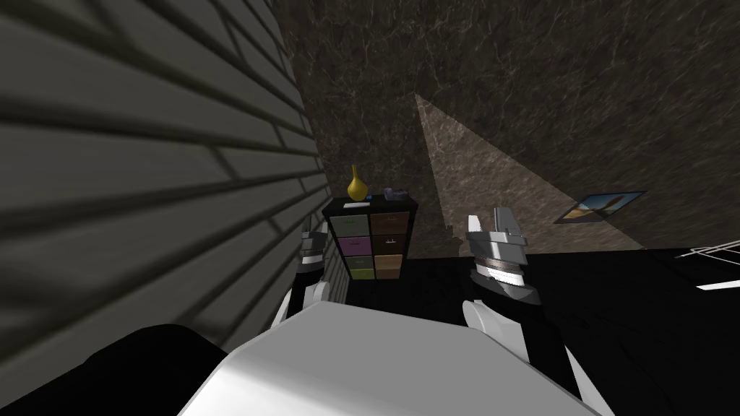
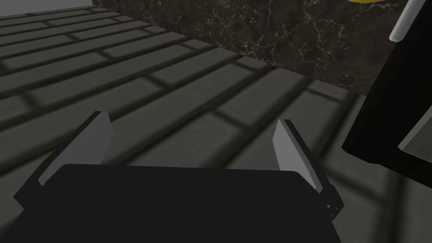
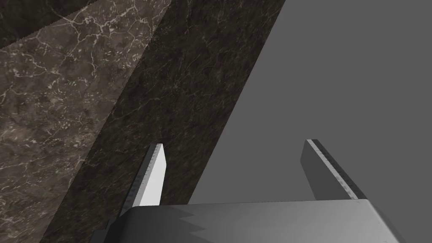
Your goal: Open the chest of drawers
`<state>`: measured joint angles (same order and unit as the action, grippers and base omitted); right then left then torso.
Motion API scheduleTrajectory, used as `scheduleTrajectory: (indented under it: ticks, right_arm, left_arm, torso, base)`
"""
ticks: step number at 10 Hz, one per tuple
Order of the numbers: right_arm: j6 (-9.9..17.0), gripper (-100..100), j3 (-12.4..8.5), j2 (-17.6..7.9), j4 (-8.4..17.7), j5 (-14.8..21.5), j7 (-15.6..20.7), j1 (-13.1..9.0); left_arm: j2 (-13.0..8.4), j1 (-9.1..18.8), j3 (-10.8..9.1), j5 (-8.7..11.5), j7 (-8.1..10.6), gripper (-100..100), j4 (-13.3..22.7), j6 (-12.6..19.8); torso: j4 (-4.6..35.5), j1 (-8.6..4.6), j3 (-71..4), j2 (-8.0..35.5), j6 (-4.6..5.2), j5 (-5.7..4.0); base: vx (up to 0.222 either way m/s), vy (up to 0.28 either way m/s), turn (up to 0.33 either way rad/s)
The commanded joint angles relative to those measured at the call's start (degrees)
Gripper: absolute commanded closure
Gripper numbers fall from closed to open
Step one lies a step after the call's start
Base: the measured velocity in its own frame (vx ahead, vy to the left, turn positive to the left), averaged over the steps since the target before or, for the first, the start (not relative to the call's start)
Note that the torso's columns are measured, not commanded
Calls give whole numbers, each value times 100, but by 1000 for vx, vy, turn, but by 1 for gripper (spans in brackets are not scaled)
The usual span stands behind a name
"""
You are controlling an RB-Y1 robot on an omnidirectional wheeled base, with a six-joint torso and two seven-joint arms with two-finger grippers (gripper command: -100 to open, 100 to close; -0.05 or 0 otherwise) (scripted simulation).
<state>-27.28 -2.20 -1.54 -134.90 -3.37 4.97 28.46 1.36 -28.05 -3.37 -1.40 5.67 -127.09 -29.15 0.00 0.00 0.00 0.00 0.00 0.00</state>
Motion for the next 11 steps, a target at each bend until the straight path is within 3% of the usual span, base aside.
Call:
scheduleTrajectory:
  ticks: [1,9,10,11]
  right_arm:
    - [0,0,0,0,0,0,0,0]
    - [-1,0,0,0,-2,0,0,0]
    - [-1,0,0,0,-2,0,0,0]
    - [0,0,0,0,0,0,0,0]
  left_arm:
    - [0,0,0,0,0,0,0,0]
    - [0,0,0,0,0,0,-2,-1]
    - [-176,18,0,2,-3,-100,61,-10]
    - [-303,36,1,5,-6,-100,123,-19]
  torso:
    - [235,0,-467,232,0,0]
    - [3537,0,-7073,3539,0,0]
    - [3960,0,-7919,3962,0,0]
    - [4149,-3,-8314,4153,0,0]
  base:
    - [0,0,0]
    - [0,0,0]
    - [11,-13,2]
    - [21,-36,3]
